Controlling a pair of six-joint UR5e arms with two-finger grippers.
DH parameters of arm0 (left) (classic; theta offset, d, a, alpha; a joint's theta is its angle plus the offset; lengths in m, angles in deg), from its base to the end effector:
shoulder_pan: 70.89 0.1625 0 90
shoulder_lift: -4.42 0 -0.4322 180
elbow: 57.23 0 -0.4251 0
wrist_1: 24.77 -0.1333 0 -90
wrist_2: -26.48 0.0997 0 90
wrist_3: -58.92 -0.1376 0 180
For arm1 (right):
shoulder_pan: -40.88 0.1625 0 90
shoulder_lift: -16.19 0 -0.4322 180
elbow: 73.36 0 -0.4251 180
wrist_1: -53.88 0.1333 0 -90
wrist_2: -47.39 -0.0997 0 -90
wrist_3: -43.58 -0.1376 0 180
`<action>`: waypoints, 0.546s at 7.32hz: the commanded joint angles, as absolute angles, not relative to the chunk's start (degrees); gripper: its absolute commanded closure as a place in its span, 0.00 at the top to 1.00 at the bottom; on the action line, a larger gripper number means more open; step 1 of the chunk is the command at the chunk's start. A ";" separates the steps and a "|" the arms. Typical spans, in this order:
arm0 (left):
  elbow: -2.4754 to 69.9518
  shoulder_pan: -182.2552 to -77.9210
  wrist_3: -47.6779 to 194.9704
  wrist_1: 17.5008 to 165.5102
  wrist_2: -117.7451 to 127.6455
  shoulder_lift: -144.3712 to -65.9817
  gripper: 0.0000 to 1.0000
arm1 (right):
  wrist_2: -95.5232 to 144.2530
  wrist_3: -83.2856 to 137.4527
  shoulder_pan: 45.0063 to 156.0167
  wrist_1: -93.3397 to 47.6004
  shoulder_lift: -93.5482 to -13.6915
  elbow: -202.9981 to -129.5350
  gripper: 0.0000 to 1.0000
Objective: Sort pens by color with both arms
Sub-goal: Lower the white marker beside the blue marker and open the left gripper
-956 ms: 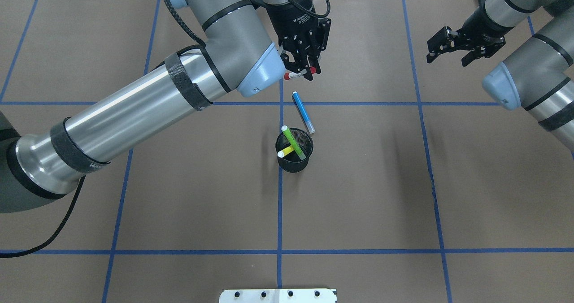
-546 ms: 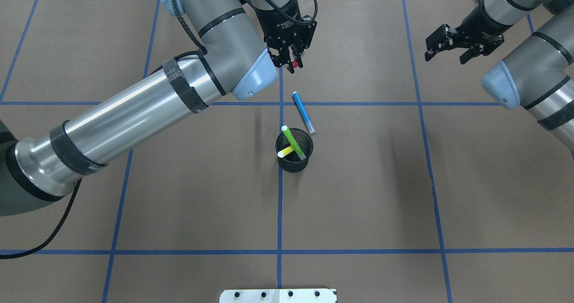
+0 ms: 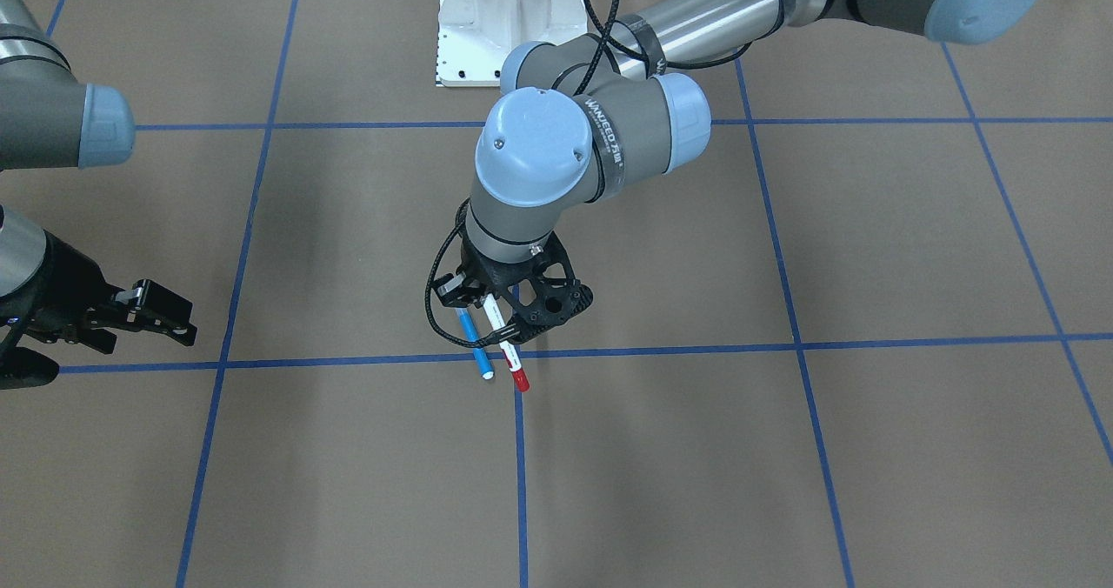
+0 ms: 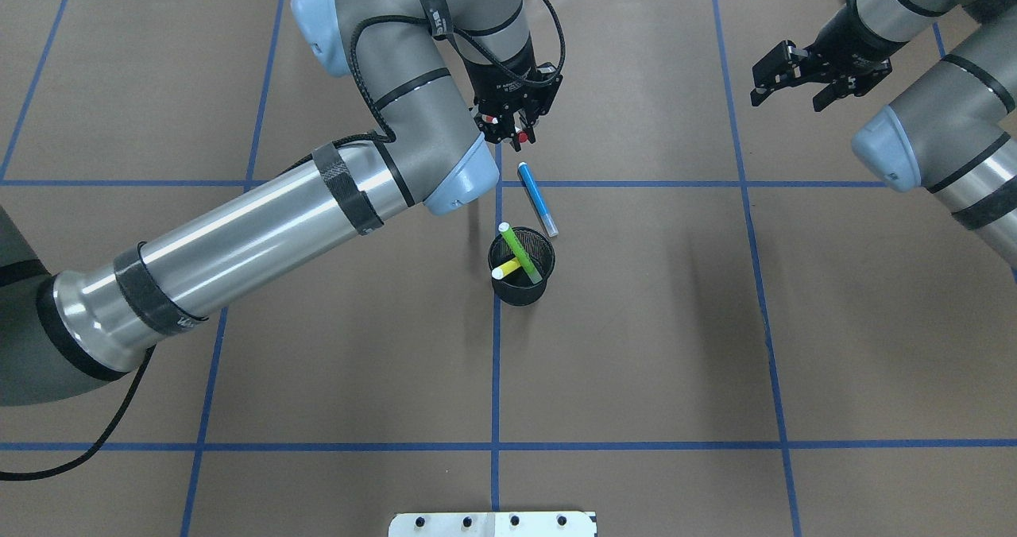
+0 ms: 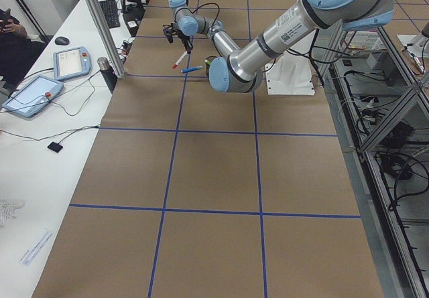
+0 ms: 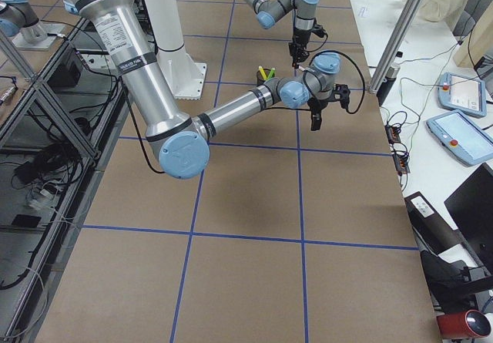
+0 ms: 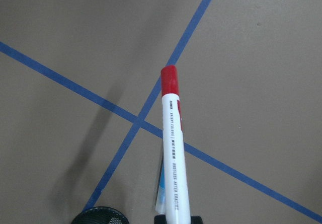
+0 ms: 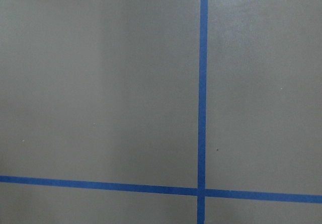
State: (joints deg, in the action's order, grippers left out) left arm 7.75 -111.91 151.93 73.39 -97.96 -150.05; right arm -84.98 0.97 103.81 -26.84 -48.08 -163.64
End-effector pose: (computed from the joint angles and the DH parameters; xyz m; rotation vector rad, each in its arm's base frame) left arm 0.6194 -0.6124 0.0815 -0.2745 0.9519 -0.4559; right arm -0.2869 -0.6505 0.3908 0.0730 -0.9206 0.0240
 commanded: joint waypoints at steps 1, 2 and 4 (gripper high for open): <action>7.63 -110.88 151.90 73.66 -96.39 -149.92 0.21 | -84.98 0.96 103.81 -26.81 -48.06 -163.62 0.98; 7.63 -110.80 151.90 73.66 -96.39 -149.92 0.23 | -84.98 0.96 103.81 -26.81 -48.06 -163.62 0.98; 7.63 -110.27 151.82 76.11 -96.30 -149.40 0.32 | -84.98 1.05 103.81 -26.81 -47.97 -163.62 0.98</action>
State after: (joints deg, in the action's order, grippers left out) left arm 7.63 -110.59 151.85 74.51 -96.36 -149.79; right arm -84.98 1.01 103.81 -26.81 -48.00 -163.62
